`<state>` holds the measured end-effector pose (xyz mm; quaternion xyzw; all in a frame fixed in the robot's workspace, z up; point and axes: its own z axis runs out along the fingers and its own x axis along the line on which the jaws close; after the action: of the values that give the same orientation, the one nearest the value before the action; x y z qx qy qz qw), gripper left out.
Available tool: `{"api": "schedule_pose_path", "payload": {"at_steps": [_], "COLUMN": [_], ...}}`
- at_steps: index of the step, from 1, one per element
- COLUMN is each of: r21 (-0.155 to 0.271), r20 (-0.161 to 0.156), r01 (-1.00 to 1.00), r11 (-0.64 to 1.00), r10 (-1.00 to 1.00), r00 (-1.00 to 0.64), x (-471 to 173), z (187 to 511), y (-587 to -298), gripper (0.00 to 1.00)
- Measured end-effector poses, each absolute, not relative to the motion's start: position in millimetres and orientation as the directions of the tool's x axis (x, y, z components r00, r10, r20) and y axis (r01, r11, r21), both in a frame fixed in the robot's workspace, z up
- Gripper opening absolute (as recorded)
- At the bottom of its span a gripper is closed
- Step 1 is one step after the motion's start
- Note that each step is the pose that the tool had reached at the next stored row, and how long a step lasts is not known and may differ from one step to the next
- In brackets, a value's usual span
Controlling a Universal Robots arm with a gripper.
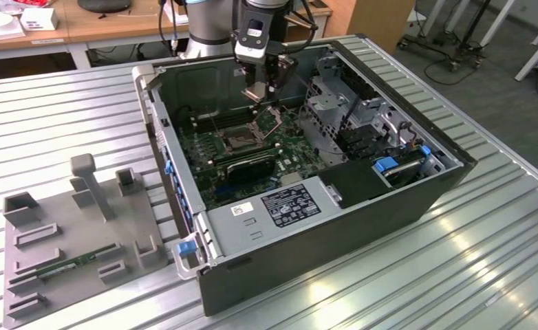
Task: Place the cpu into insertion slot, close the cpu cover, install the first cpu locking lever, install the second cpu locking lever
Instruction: 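Place the cpu into insertion slot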
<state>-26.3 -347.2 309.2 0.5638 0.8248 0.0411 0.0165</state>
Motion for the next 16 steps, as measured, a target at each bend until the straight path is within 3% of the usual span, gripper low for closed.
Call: {"api": "schedule_pose_path", "payload": {"at_steps": [10,16], "r21": [0.086,0.087], "r20": [0.019,0.019], "r01": [0.931,0.963], "r11": [0.355,0.254], "r10": [0.934,0.966], "r00": [-0.358,-0.257], "x": [-28.1,-28.0], "z": [309.1,307.6], "y": [-347.2,-347.2], "gripper": [0.55,0.55]}}
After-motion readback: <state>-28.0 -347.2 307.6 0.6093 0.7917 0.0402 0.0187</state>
